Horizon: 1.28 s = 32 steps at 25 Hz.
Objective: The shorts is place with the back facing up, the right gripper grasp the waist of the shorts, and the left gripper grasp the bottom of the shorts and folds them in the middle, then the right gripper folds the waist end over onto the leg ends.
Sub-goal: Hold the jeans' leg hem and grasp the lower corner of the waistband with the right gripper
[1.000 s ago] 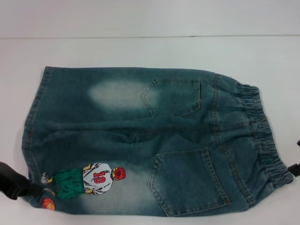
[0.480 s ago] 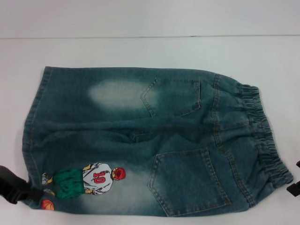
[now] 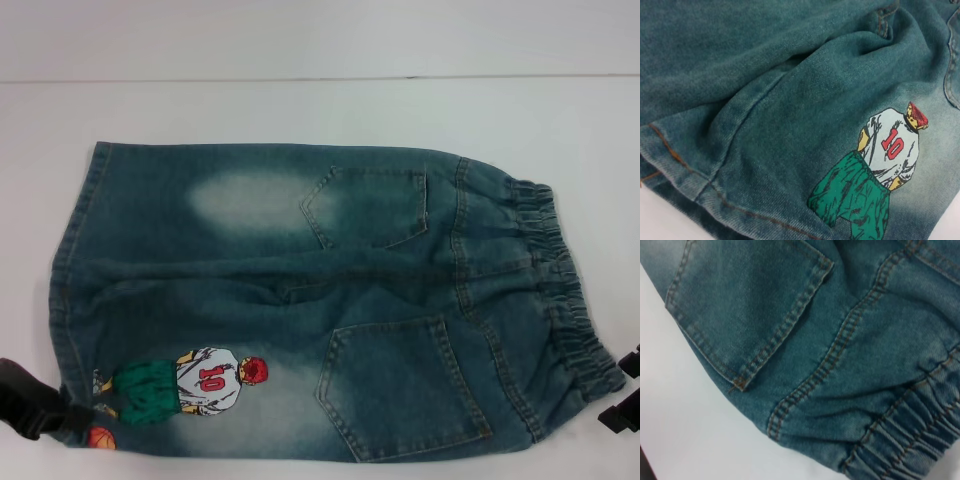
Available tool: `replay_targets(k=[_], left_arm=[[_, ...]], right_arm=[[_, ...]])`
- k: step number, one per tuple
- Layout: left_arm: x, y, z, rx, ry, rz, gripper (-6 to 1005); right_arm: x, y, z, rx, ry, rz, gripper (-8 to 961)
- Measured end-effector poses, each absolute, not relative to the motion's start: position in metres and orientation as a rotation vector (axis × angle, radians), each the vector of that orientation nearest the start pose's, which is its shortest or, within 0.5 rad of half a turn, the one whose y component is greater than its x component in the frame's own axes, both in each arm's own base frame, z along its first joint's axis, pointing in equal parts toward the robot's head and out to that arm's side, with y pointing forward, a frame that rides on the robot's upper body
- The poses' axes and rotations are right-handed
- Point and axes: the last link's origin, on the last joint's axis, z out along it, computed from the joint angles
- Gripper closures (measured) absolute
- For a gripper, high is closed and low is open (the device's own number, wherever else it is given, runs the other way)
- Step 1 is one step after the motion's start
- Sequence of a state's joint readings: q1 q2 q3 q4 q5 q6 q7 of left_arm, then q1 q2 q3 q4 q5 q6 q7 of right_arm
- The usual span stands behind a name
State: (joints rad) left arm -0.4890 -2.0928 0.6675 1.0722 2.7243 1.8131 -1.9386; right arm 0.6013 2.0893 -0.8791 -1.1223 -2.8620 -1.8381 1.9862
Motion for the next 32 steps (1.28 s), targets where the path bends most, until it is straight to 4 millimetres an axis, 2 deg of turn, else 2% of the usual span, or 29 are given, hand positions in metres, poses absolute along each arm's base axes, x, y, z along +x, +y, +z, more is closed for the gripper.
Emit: replay_targets(k=[17,25,32], left_arm=[[-0.314,0.283,0.047,-2.718,-1.302,0.289,1000],[-0.315,0.284,0.045,-2.717,-1.304,0.287,999],[-0.315,0.285,0.045,-2.711,-1.302,0.288,999]], right_arm=[[0.269,0.316,0.039,-2.881,0.923,-0.57,168],[0.272,0.314,0.035,-2.9,0.938,-0.556,174],[0.273,0.311,0.034,-2.935,0.883,-0.527,179]])
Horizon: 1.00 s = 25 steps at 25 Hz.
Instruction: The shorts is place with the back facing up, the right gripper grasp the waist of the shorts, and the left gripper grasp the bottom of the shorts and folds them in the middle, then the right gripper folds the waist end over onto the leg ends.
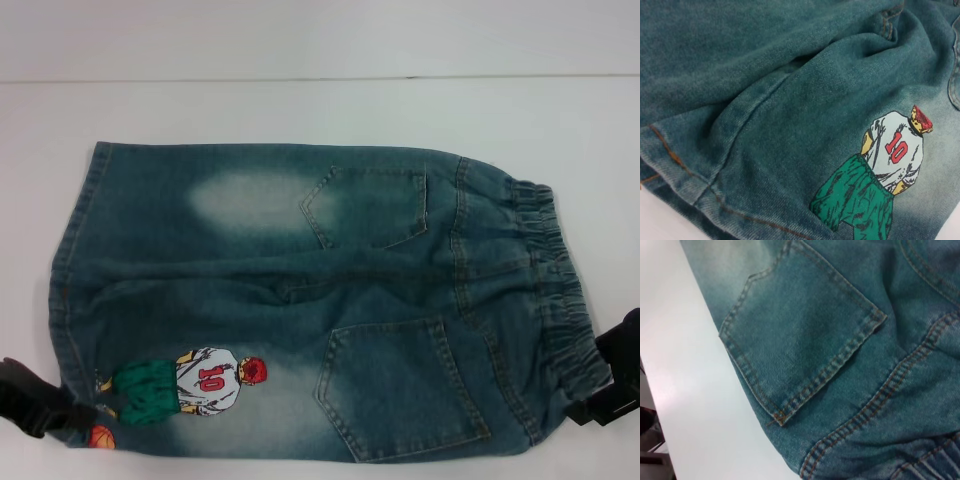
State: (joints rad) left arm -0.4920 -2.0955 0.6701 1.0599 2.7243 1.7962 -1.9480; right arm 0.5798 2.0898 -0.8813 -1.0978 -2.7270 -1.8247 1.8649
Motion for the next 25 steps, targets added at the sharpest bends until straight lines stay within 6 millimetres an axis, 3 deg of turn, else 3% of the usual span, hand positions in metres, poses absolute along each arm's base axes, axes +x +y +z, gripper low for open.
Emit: replay_targets(k=[1,6,17,20,25], left_arm=[[-0.315,0.284,0.045,-2.711,-1.303,0.288,999],[-0.317,0.285,0.045,-2.701,-1.304,0.286,1000],[-0.32,0.284,0.044,-2.697,-1.317,0.288,999],[-0.321,0.285,0.047,-2.691,-1.316,0.279,999],[-0.32,0.285,0.055,-2.688,-1.321,0.221,999]], right_arm=[[0.273,0.311,0.034,-2.936,0.883,-0.525,180],[0.274,0.311,0.033,-2.935,0.881,-0.524,388],[0.274,0.309,0.033,-2.944,0.845,-0.519,634],[0.271,0.307,0.037,-2.961,0.802,-0.465,829],[0.266,0.3,0.046,-2.994,0.723,-0.347,889]])
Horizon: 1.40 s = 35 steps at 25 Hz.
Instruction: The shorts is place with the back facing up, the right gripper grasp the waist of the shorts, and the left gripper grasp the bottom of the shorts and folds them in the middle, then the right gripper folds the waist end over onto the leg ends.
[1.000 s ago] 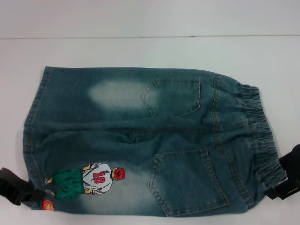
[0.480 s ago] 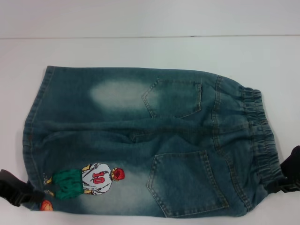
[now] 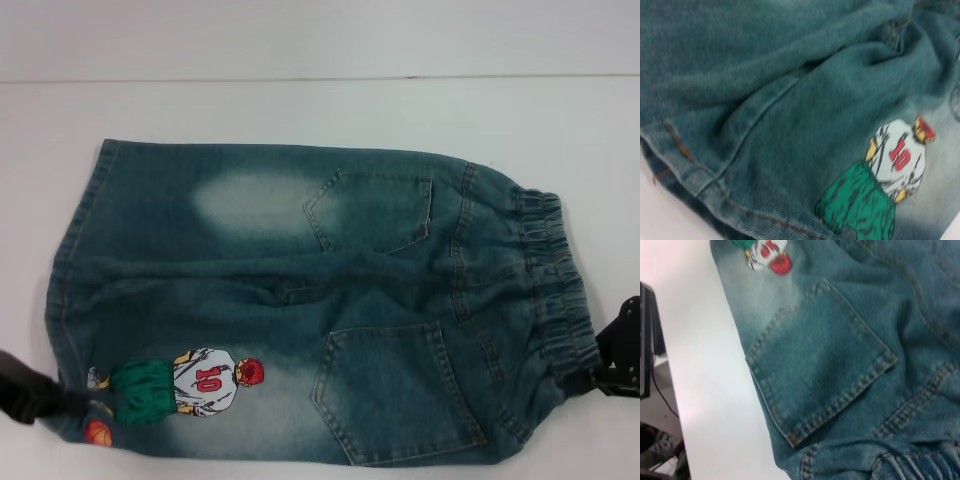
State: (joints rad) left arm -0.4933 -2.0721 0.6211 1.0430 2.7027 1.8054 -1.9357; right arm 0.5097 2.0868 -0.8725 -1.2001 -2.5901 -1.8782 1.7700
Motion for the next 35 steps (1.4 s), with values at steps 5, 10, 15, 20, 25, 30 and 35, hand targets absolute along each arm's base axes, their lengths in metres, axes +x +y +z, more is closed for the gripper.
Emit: replay_targets(k=[5,10,15,20,25,30,35], left_arm=[[-0.313,0.293,0.069,-2.666,-1.304,0.078,999],[-0.309,0.307,0.075,-2.616,-1.251,0.012,999],[-0.303,0.331,0.079,-2.529,-1.162,-0.061,999],[-0.293,0.356,0.08,-2.434,-1.084,-0.131,1000],[-0.288,0.379,0.082,-2.3,-1.037,-0.184,1000],[-0.283,0.395,0.079,-2.22,-0.982,-0.191,1000],[-0.281,0.407,0.071,-2.166,-0.956,-0.182,1000]], right_arm=[[0.265,0.301,0.058,-2.965,0.681,-0.216,891],[0.265,0.306,0.075,-2.862,0.657,-0.023,891],[0.267,0.318,0.09,-2.713,0.671,0.122,890],[0.265,0.329,0.098,-2.6,0.696,0.262,890],[0.268,0.34,0.1,-2.502,0.761,0.338,897],[0.279,0.354,0.1,-2.386,0.839,0.369,897],[0.289,0.366,0.098,-2.292,0.888,0.36,897]])
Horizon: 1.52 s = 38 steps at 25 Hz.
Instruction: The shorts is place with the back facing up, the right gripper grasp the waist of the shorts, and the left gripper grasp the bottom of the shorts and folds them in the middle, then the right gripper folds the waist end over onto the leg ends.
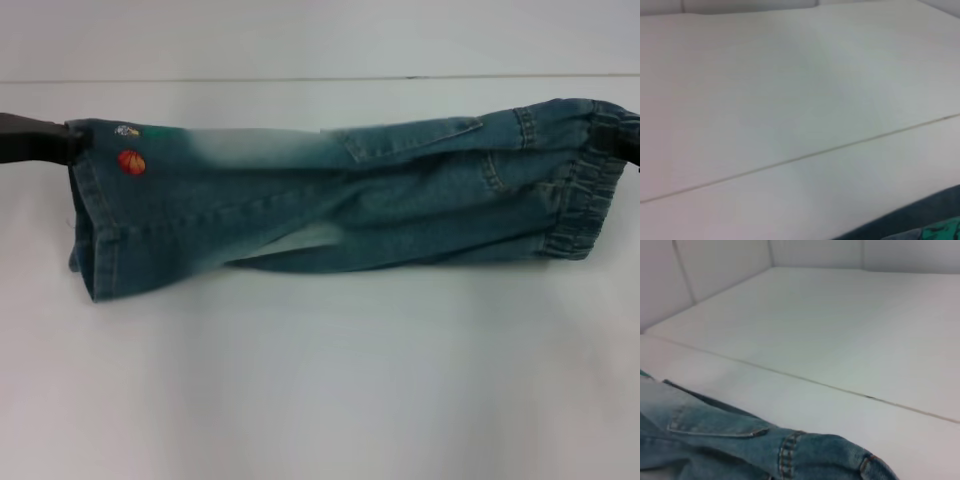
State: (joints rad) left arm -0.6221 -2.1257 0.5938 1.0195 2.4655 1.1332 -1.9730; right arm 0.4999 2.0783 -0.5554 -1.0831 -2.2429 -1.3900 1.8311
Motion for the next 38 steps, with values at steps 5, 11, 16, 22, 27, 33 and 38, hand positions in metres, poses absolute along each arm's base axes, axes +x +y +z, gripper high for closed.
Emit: replay_targets(k=[5,11,16,22,27,33,38], left_arm=[[-0.28,0.414,0.063,-2.136,-0.937,-0.172,1000],[-0.274,0.42,0.051,-2.133,-0.891,-0.143,1000],[-0.263,0.426,0.044,-2.151,-0.845,-0.131,1000],[-0.253,0.436,0.033,-2.175,-0.82,-0.118,999],[-0.249,0.441,0.028,-2.175,-0.801,-0.099,948],[-0.25,0.44,0.029,-2.177,-0.805,-0.091,757],[-0.252,0.438,0.028,-2.198,-0.81,-0.076,583]], right_arm=[[0.297,0.373,0.091,-2.25,0.896,0.332,897],[0.302,0.382,0.079,-2.226,0.894,0.295,896],[0.301,0.389,0.073,-2.226,0.866,0.278,896],[0.303,0.398,0.064,-2.211,0.863,0.246,896],[0.306,0.401,0.061,-2.193,0.86,0.22,821],[0.305,0.402,0.063,-2.2,0.847,0.209,643],[0.308,0.403,0.065,-2.196,0.848,0.18,535]])
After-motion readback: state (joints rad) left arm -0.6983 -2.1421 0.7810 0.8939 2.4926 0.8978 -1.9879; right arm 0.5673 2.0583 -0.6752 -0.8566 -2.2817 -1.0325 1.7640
